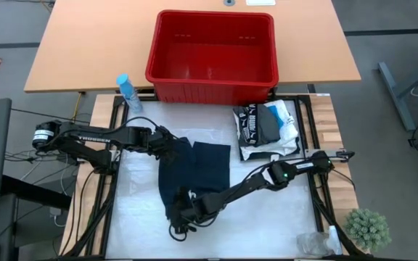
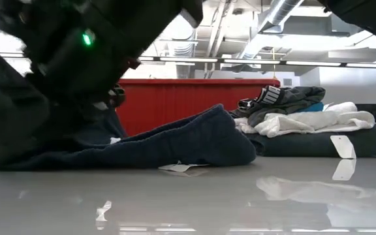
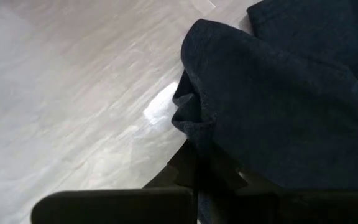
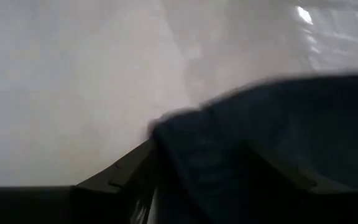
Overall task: Fold laundry
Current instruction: Fold the black shorts
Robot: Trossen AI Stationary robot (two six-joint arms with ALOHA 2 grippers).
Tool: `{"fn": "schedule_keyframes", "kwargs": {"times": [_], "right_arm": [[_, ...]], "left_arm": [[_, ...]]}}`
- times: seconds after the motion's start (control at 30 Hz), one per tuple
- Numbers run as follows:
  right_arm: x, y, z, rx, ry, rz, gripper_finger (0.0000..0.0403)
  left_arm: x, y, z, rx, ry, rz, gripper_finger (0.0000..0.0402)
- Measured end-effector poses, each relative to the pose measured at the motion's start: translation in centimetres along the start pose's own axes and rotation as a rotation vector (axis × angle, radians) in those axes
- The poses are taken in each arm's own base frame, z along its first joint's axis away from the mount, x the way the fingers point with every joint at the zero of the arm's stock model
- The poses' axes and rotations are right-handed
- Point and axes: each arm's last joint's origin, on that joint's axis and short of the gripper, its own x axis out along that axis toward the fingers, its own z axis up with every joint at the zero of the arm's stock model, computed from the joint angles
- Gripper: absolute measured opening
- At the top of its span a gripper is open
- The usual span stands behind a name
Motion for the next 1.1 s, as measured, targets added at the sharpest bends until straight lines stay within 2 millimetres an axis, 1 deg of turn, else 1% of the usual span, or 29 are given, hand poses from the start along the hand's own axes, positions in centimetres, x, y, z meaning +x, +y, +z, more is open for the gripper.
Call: {"fn": "schedule_keyframes", "kwargs": {"times": [0.1,0.2,0.3,0.47,0.5,0.63,0.7,0.77,0.83,0.97,1.1], "right_arm": [[0.3,-0.9,-0.3,0.039,0.032,-0.069,0.0234],[0.4,-1.3,-0.6,0.073,0.067,-0.053,0.0198],[0.2,-1.0,-0.8,0.068,0.09,-0.048,0.0145],[-0.5,0.0,-0.6,0.013,0.095,-0.034,0.0034],[-0.7,0.1,-0.5,0.009,0.099,-0.028,0.0023],[-2.2,1.2,0.4,0.013,0.112,-0.009,0.0024],[-3.3,1.4,1.1,0.035,0.117,-0.006,0.0023],[-4.2,1.2,1.5,0.072,0.129,-0.004,0.0022],[-4.4,0.6,1.4,0.146,0.168,0.002,0.0022],[-3.9,0.2,1.3,0.317,0.213,0.078,0.0022],[-4.7,1.3,1.3,0.4,0.217,0.093,0.0022]], "left_arm": [[0.0,0.0,0.0,0.0,0.0,0.0,0.0],[0.0,0.0,0.0,0.001,0.0,0.0,0.0],[0.0,0.0,0.0,0.001,0.0,0.0,0.0],[0.0,0.0,0.0,0.018,-0.001,0.001,0.0],[0.0,0.0,0.0,0.023,-0.001,0.001,0.0],[0.0,0.0,0.0,0.018,0.004,-0.004,0.0],[0.0,0.0,0.0,0.008,0.012,-0.015,0.0],[0.0,-0.1,0.0,0.001,0.017,-0.031,0.0],[0.0,-0.2,0.0,-0.002,0.024,-0.053,0.0],[0.0,-0.4,0.0,-0.006,0.043,-0.091,0.0],[-0.1,-0.6,0.1,-0.01,0.067,-0.149,0.0]]}}
